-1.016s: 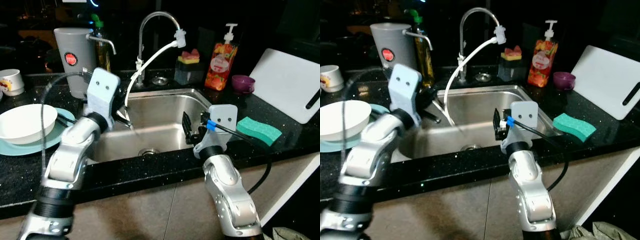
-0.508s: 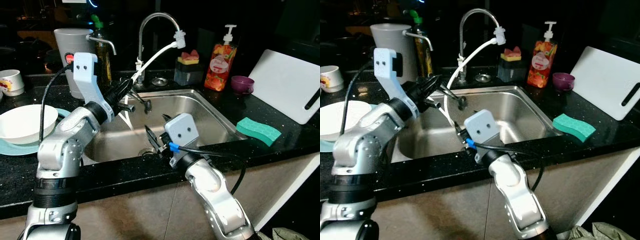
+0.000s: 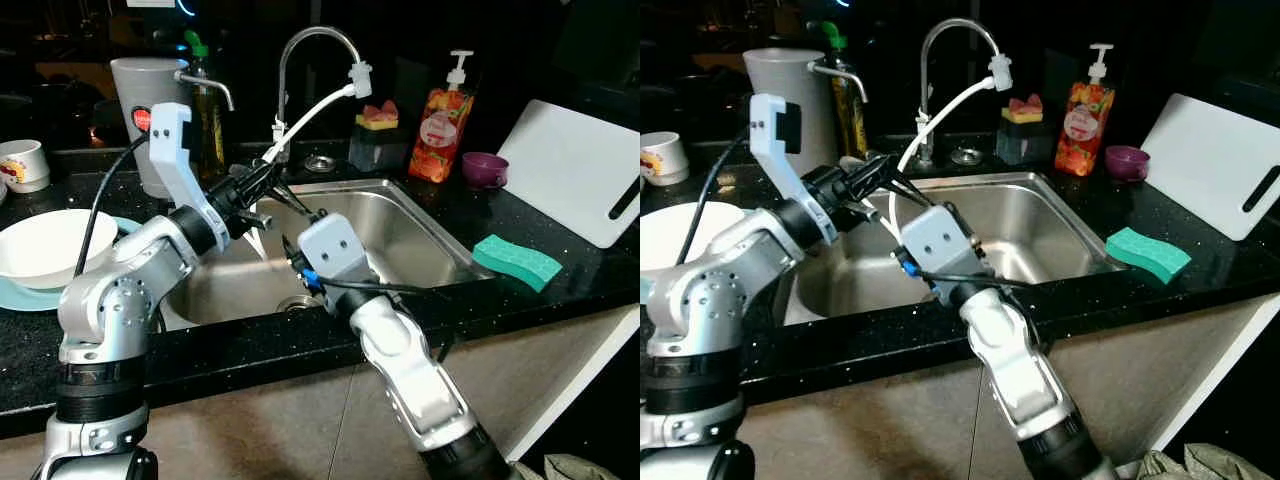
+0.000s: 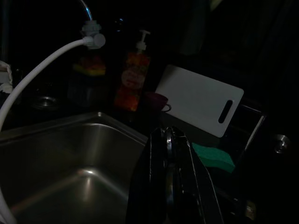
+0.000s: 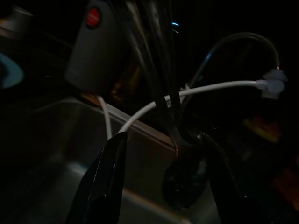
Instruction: Kitchen organization
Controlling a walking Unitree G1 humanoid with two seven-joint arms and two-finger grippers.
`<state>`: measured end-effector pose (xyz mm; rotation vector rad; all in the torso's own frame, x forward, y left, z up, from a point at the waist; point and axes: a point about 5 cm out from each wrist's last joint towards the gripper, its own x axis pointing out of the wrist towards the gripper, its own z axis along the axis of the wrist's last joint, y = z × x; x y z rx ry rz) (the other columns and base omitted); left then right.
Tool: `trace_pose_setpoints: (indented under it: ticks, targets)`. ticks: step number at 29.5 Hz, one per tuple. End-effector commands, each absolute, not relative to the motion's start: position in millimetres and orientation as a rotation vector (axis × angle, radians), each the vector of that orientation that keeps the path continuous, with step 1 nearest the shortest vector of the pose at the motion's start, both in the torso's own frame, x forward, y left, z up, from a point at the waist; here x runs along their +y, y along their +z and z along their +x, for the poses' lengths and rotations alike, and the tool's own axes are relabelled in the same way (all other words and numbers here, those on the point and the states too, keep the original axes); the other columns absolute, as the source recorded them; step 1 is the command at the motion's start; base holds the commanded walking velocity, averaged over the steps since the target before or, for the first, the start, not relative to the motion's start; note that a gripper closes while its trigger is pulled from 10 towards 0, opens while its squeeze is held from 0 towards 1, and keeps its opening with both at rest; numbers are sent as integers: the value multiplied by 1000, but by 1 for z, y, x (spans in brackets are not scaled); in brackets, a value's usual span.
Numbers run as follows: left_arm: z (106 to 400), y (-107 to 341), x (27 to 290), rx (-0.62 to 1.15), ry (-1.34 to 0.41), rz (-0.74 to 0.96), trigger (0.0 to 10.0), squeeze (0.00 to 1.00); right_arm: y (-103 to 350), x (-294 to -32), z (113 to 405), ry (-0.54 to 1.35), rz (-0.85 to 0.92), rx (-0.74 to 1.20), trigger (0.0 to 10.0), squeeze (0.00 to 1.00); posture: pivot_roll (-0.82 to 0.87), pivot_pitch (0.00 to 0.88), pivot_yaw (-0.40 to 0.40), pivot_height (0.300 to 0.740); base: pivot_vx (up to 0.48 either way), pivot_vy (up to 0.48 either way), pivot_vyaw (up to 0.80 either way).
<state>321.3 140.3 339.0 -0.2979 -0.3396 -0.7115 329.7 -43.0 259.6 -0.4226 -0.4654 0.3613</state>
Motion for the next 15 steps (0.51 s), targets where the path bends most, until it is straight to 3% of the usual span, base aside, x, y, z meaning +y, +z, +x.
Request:
trace_pose_setpoints:
  ticks: [1, 11, 13, 15]
  targets:
    - [317, 340, 139, -348, -739, -298, 10000, 0, 259, -46, 333, 324, -426, -462, 10000, 0, 118, 86, -50, 740, 0, 0, 0]
    - [316, 334, 135, -319, -744, -279, 10000, 0, 268, -53, 341, 242, -397, -491, 10000, 0, 117, 87, -49, 740, 0, 0, 0]
    - [316, 331, 134, -304, -743, -271, 10000, 0, 269, -52, 342, 235, -390, -505, 0, 0, 119, 87, -47, 740, 0, 0, 0]
    - [317, 329, 133, -294, -741, -267, 10000, 0, 270, -52, 342, 233, -386, -511, 0, 0, 119, 87, -47, 740, 0, 0, 0]
